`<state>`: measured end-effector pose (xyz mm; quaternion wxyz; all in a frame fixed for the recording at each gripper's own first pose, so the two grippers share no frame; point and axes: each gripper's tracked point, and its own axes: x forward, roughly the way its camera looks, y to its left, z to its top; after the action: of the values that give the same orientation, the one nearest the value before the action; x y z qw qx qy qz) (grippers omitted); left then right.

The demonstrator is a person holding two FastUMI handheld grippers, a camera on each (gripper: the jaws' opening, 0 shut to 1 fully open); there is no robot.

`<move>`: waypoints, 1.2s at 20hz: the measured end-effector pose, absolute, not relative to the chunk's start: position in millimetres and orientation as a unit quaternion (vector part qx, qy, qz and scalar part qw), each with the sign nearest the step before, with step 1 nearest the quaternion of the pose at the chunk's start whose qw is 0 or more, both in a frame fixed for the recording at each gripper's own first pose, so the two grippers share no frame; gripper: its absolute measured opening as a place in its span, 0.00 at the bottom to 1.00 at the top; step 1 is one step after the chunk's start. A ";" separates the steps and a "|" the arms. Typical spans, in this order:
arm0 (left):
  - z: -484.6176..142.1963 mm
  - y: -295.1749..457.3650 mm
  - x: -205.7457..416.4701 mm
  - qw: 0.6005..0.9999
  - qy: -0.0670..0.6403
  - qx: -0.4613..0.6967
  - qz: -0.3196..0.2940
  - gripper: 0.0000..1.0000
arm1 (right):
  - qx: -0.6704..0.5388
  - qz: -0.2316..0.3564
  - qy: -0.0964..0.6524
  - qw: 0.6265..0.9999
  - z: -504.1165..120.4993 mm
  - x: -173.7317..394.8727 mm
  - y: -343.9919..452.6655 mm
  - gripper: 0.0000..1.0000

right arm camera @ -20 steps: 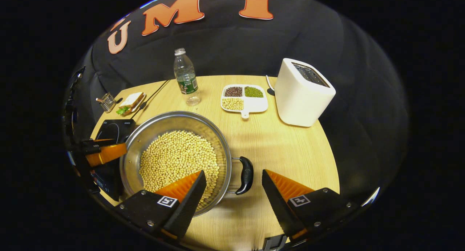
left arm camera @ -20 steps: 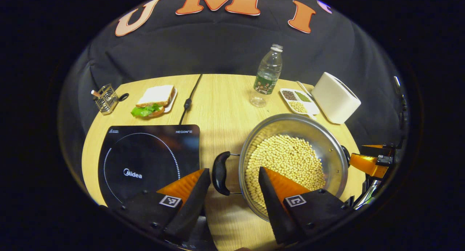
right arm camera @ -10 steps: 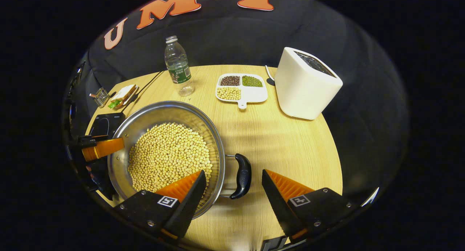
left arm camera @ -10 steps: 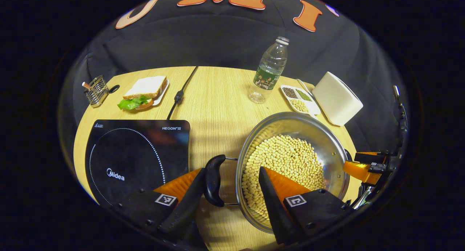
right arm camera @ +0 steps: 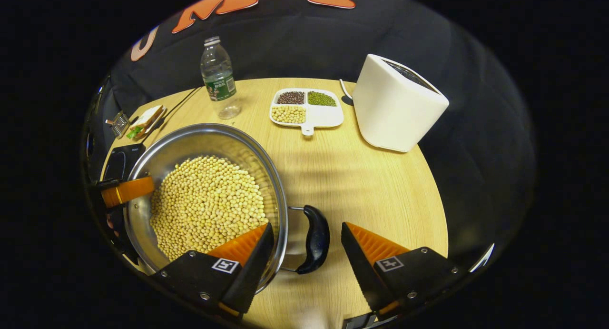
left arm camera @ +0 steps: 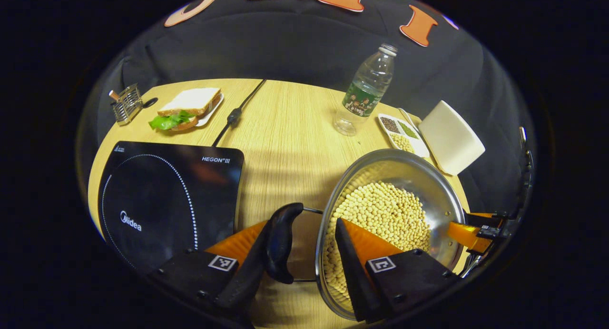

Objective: First push the handle of the pot to place it horizontally, then grasp the pot with both hands and set it on the induction cooktop.

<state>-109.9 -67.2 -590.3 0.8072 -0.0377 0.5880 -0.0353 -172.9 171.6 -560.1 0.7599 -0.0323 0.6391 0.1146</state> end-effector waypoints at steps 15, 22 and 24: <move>-572.6 -50.6 -115.3 0.823 0.567 0.038 -0.023 0.73 | 0.037 0.096 0.660 0.745 -568.3 -173.6 182.3 0.58; -505.5 -21.6 -90.8 0.863 0.501 0.063 -0.011 0.74 | 0.038 0.115 0.617 0.778 -572.2 -174.1 180.1 0.57; -491.8 -6.7 -91.0 0.867 0.495 0.057 0.004 0.73 | 0.034 0.125 0.609 0.783 -578.3 -175.1 183.4 0.57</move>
<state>-91.0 -6.7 -491.8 0.8671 0.0568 0.4949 0.0041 -175.1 183.4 -578.3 0.7826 0.0342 0.6090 0.1246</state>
